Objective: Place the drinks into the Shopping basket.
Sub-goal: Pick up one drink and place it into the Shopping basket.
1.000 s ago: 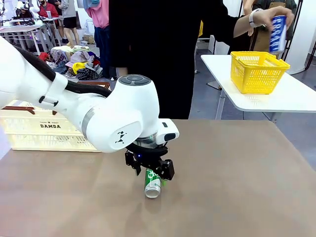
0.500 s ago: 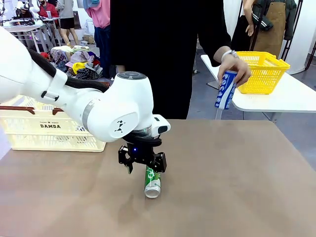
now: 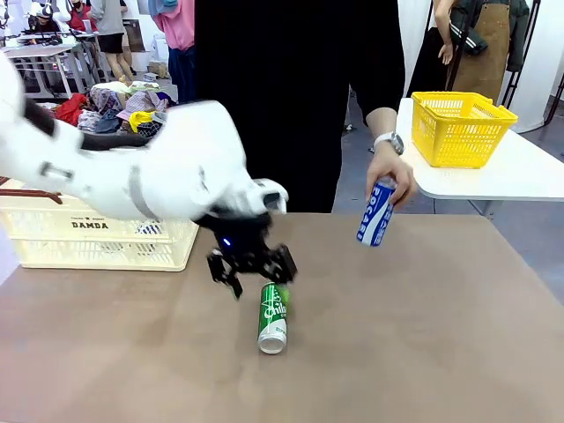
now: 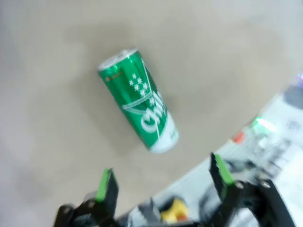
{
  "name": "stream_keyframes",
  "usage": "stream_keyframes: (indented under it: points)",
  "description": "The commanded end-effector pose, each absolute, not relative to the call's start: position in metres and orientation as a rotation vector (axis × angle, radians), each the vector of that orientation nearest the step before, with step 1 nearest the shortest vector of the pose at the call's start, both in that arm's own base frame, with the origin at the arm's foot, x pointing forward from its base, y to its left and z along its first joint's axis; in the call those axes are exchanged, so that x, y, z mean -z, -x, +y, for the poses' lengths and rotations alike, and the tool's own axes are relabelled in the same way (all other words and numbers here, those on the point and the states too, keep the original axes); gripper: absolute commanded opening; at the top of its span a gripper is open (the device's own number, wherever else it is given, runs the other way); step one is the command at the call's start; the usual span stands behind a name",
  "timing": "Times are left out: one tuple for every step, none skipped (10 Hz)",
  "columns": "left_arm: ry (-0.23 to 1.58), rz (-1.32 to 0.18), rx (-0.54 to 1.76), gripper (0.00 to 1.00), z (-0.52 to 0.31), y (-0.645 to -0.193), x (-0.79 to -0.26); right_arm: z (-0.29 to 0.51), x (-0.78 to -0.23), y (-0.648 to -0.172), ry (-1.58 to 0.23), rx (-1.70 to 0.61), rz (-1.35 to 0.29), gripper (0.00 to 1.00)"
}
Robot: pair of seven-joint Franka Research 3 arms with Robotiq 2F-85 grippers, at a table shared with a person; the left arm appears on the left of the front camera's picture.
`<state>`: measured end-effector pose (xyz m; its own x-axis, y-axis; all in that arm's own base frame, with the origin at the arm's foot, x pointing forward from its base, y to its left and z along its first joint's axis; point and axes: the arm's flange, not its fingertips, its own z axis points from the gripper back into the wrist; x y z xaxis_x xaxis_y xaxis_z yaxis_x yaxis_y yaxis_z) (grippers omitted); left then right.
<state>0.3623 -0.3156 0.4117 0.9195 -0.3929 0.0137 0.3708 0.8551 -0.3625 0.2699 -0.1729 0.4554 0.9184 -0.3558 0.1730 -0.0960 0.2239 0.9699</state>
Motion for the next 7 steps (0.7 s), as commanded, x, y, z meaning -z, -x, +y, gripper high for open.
stream_keyframes:
  points:
    - [0.464, 0.12, 0.479, 1.0, -0.177, -0.364, -0.496, -0.173, -0.458, -0.272, -1.36, 0.177, -0.419, 1.0]
    - [0.545, 0.09, 0.458, 1.0, -0.115, -0.372, -0.53, -0.173, -0.458, -0.272, -1.36, 0.177, -0.419, 1.0]
    - [0.657, 0.081, 0.471, 1.0, -0.069, -0.378, -0.545, -0.173, -0.458, -0.272, -1.36, 0.177, -0.419, 1.0]
    - [0.709, 0.072, 0.422, 1.0, -0.036, -0.38, -0.544, -0.173, -0.458, -0.272, -1.36, 0.177, -0.419, 1.0]
    - [0.754, 0.07, 0.401, 1.0, -0.02, -0.38, -0.536, -0.173, -0.458, -0.272, -1.36, 0.177, -0.419, 1.0]
    - [0.78, 0.069, 0.386, 1.0, -0.012, -0.38, -0.527, -0.173, -0.458, -0.272, -1.36, 0.177, -0.419, 1.0]
    - [0.777, 0.059, 0.37, 1.0, -0.012, -0.378, -0.524, -0.173, -0.458, -0.272, -1.36, 0.177, -0.419, 1.0]
